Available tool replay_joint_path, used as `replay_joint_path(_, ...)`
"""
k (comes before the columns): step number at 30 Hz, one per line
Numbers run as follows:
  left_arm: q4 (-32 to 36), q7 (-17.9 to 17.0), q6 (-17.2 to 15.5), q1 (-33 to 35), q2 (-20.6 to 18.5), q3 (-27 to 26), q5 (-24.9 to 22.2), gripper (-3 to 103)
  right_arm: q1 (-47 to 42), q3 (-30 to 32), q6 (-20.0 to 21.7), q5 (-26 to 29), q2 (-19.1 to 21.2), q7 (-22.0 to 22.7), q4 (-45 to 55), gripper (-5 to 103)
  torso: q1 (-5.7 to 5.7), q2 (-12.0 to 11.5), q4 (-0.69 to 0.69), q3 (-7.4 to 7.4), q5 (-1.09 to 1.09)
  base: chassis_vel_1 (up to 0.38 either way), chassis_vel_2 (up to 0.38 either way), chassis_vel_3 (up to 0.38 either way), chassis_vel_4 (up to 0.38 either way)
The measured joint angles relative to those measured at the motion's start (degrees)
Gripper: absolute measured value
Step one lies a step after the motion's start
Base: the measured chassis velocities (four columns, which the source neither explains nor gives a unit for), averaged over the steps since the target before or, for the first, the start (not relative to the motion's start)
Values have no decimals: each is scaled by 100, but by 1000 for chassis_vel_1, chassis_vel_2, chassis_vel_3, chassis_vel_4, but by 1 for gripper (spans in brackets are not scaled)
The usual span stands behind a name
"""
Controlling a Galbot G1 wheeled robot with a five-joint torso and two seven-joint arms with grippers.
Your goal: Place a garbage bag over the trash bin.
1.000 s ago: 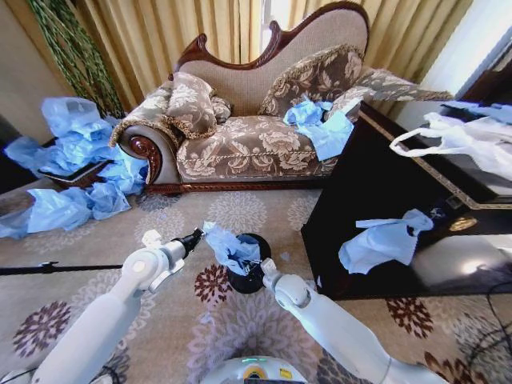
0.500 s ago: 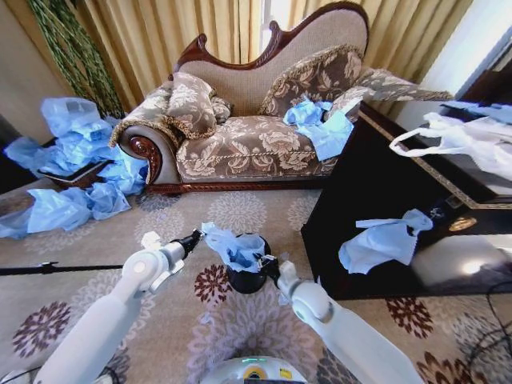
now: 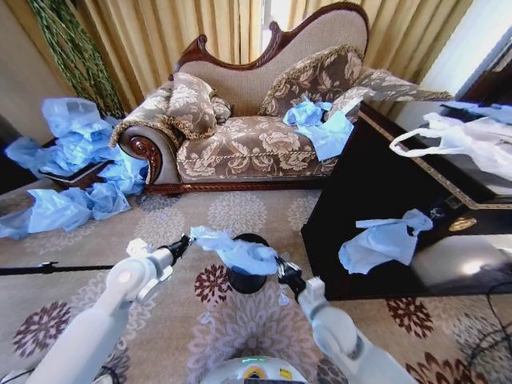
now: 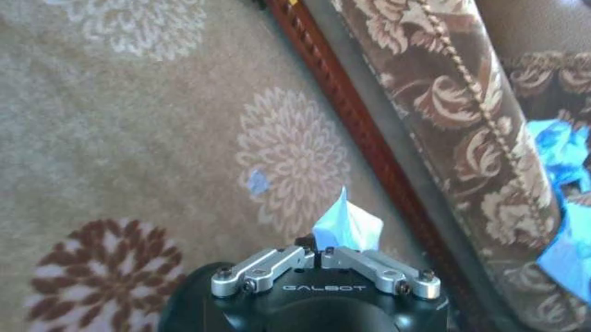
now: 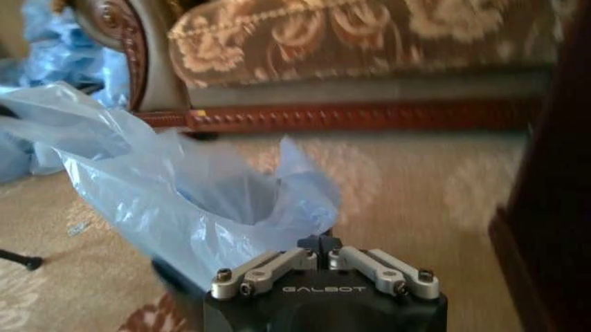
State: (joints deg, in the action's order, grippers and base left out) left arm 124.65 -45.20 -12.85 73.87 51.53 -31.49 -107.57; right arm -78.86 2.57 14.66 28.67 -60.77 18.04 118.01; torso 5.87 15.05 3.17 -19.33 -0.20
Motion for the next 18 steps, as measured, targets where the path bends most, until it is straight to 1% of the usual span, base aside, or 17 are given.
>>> replay_joint_path(2,58,52,-41,192,26,2,174,0,-143,-83,-25,85,-140,75,-34,0,0,0,0,0,-1,0,0,0,0)
replay_joint_path(3,58,52,-41,192,26,2,174,0,-143,-83,-25,85,-140,75,-34,0,0,0,0,0,-1,0,0,0,0)
replay_joint_path(5,126,106,-105,406,61,66,340,0,-233,-174,-26,107,-338,112,-172,0,0,0,-2,0,0,0,0,0,0)
replay_joint_path(9,157,140,-128,607,115,68,436,0,-287,-228,-19,45,-465,140,-335,0,1,0,0,-1,0,0,0,0,0)
replay_joint_path(12,201,172,-134,726,164,52,506,0,-326,-237,-33,-19,-467,180,-361,0,1,0,-2,-1,1,0,0,0,0)
replay_joint_path(14,249,197,-138,809,246,100,596,0,-403,-208,-55,-87,-423,369,-280,1,1,0,0,0,0,0,0,0,0)
replay_joint_path(16,264,197,-139,824,278,123,612,0,-420,-183,-65,-124,-409,426,-241,1,1,0,0,-1,-1,0,0,0,0)
replay_joint_path(18,314,197,-142,848,349,163,636,0,-496,-46,-85,-314,-376,539,-86,12,1,0,0,-1,0,0,0,0,0)
